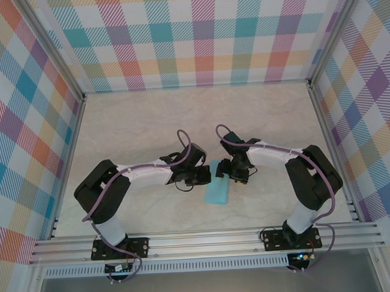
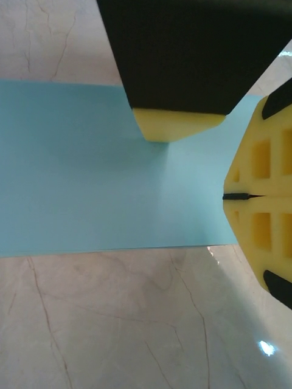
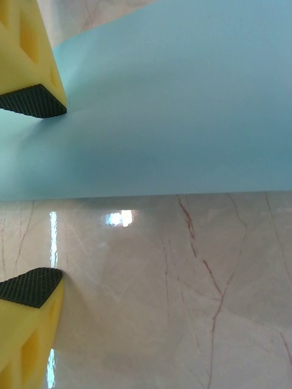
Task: Fold a paper plane with a square sheet of paper (pick it up from the middle)
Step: Hold the square sheet of paper at the center of the table.
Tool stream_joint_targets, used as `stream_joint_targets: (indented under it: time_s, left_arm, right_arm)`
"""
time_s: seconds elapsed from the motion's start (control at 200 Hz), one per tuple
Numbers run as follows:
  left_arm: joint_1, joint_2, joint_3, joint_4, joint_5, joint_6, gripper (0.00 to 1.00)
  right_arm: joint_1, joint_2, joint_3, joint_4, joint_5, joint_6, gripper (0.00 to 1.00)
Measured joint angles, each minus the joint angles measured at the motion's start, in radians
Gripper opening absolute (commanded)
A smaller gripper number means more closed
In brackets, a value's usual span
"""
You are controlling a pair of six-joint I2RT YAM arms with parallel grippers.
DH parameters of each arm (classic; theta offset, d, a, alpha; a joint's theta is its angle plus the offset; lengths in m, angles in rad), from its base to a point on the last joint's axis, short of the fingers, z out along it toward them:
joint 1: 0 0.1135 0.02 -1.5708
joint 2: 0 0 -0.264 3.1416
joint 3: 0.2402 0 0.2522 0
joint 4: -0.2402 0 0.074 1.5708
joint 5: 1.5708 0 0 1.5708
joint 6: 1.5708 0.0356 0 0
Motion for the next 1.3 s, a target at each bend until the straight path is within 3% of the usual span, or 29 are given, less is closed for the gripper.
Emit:
stream_joint_targets:
  time_s: [0.505,0.875,0.935,1.165,1.3]
  left_arm:
    - [-0.005,0.074,0.016,0.018,0.000,-0.019,0.00]
    - [-0.006,0.076,0.014,0.026,-0.006,-0.019,0.00]
    - [-0.006,0.076,0.014,0.026,-0.006,-0.019,0.00]
    - [-0.006,0.076,0.014,0.026,-0.007,-0.019,0.00]
    - [-0.006,0.076,0.014,0.025,-0.007,-0.019,0.00]
  right_arm:
    - [0.000,0.000,0.000,0.001,0.000,0.003,0.72]
    - [-0.001,-0.097,-0.034,0.005,0.004,-0.016,0.80]
    - [-0.002,-0.153,-0.045,0.005,0.003,-0.021,0.74]
    - [-0.016,-0.322,-0.116,0.101,-0.116,-0.031,0.31]
    - [-0.016,-0.297,-0.154,0.169,-0.190,-0.021,0.22]
